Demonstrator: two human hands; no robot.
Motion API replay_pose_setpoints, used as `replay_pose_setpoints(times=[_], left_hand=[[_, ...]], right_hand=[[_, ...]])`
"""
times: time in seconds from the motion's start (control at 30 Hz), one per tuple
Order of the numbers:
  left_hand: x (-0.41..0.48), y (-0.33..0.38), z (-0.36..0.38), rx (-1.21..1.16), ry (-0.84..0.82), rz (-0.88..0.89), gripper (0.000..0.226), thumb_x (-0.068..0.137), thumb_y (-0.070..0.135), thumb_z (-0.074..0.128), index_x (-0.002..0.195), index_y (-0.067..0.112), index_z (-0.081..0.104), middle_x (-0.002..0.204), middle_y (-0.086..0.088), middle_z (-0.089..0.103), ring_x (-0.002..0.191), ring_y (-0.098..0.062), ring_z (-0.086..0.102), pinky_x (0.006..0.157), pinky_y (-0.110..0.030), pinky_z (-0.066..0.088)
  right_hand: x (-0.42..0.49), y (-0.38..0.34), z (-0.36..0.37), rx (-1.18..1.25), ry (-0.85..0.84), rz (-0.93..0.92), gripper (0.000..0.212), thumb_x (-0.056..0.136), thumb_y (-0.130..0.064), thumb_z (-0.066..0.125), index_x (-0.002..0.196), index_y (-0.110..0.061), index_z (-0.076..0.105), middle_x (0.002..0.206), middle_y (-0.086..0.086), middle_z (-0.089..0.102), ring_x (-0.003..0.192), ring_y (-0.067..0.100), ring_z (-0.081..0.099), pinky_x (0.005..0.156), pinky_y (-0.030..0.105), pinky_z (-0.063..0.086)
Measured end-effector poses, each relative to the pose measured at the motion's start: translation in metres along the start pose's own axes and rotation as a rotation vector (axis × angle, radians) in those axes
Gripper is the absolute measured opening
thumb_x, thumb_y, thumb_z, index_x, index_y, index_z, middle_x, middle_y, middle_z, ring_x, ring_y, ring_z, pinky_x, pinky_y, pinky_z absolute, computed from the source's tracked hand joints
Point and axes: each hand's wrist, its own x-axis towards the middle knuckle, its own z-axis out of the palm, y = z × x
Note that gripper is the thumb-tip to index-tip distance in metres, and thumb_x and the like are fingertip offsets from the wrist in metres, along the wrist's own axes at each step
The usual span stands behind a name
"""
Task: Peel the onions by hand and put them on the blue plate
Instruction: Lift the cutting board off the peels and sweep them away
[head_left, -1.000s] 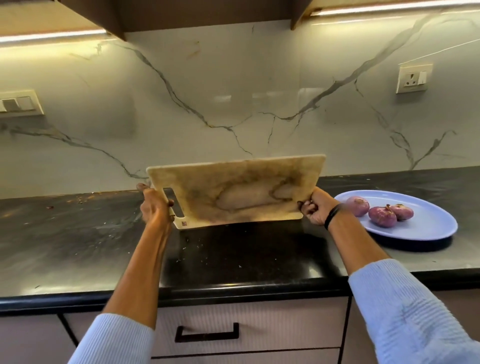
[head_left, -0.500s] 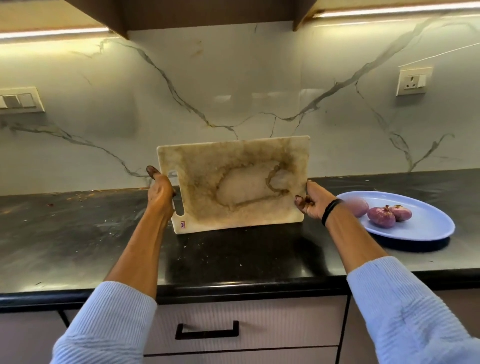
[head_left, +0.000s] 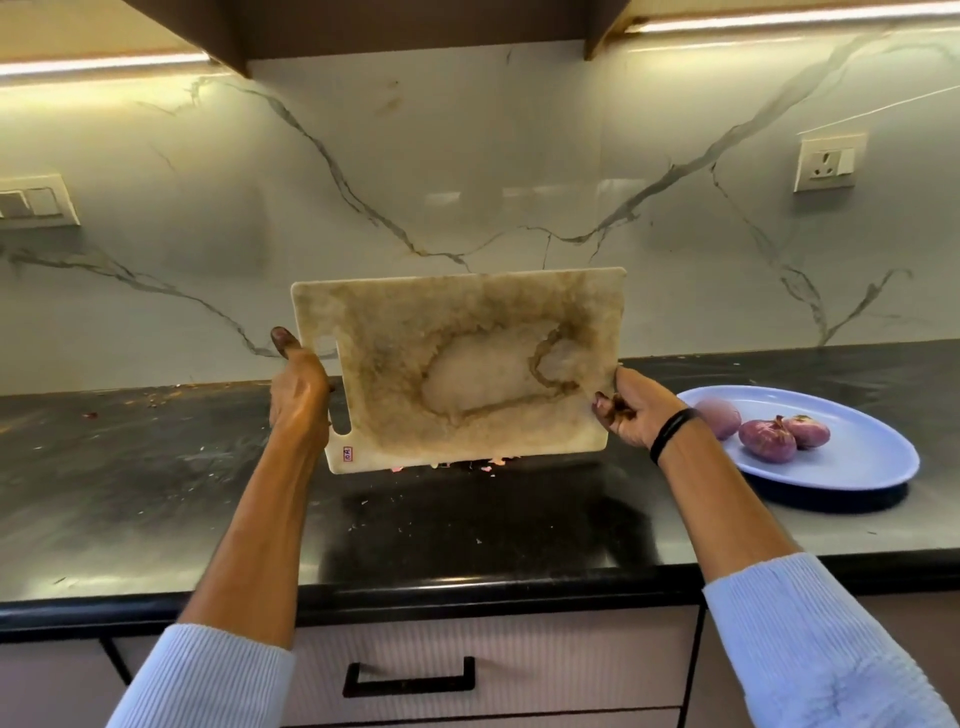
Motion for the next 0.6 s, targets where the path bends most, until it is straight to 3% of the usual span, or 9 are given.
replay_pose_setpoints(times=[0.1,0.23,0.3,0.43,0.5,0.53,0.6], left_hand=[[0.0,0.009,0.0,0.008,0.015,0.037,0.082,0.092,0.079,0.008,0.106,0.014,0.055,0.081,-0.008,0.061,0.068,-0.021,0.052,0.061,-0.035,0.043],[0.002,0.004,-0.005,0.037,-0.005,0.027,0.094,0.09,0.081,0.009,0.135,0.011,0.054,0.11,-0.015,0.067,0.102,-0.036,0.061,0.09,-0.05,0.05],[0.005,-0.003,-0.007,0.037,0.0,0.031,0.097,0.088,0.082,0.008,0.134,0.011,0.056,0.112,-0.014,0.069,0.102,-0.036,0.063,0.088,-0.048,0.051],[-0.001,-0.016,-0.011,0.034,-0.008,-0.028,0.092,0.092,0.077,0.013,0.13,0.008,0.06,0.117,-0.015,0.069,0.113,-0.036,0.062,0.099,-0.054,0.051],[0.0,-0.016,-0.014,-0.01,-0.024,-0.049,0.081,0.096,0.07,0.017,0.126,0.009,0.06,0.11,-0.013,0.07,0.105,-0.031,0.065,0.092,-0.05,0.055],[0.0,-0.015,-0.016,-0.056,-0.047,-0.051,0.069,0.099,0.062,0.02,0.124,0.011,0.059,0.1,-0.011,0.068,0.092,-0.025,0.066,0.079,-0.043,0.058],[-0.004,-0.01,-0.021,-0.159,-0.117,-0.048,0.043,0.099,0.036,0.026,0.12,0.015,0.058,0.079,-0.003,0.054,0.065,-0.013,0.048,0.055,-0.029,0.045]], right_hand=[[-0.003,0.001,0.003,0.006,0.024,-0.022,0.02,0.104,-0.025,0.049,0.108,-0.013,0.063,0.084,0.006,0.061,0.043,0.006,0.05,0.033,0.015,0.039],[-0.006,0.009,0.001,-0.024,0.028,-0.002,0.026,0.104,-0.021,0.045,0.116,-0.01,0.065,0.084,0.005,0.061,0.043,0.006,0.051,0.032,0.015,0.038],[-0.009,0.007,0.0,-0.017,0.014,-0.017,0.022,0.104,-0.022,0.045,0.11,-0.012,0.063,0.079,0.005,0.058,0.037,0.004,0.05,0.03,0.014,0.036],[-0.005,0.012,-0.002,-0.035,0.058,-0.004,0.029,0.104,-0.012,0.033,0.116,-0.012,0.059,0.082,0.004,0.057,0.035,0.005,0.051,0.029,0.015,0.035],[-0.009,0.01,-0.002,-0.016,0.049,-0.012,0.032,0.101,-0.009,0.03,0.115,-0.01,0.059,0.083,0.006,0.057,0.037,0.006,0.052,0.031,0.015,0.036],[-0.013,0.009,-0.001,0.01,0.05,-0.015,0.033,0.1,-0.008,0.029,0.114,-0.009,0.059,0.085,0.007,0.058,0.04,0.007,0.052,0.031,0.015,0.036],[-0.02,0.007,0.003,0.061,0.024,-0.021,0.035,0.099,-0.006,0.028,0.113,-0.009,0.06,0.089,0.009,0.06,0.046,0.01,0.052,0.033,0.016,0.038]])
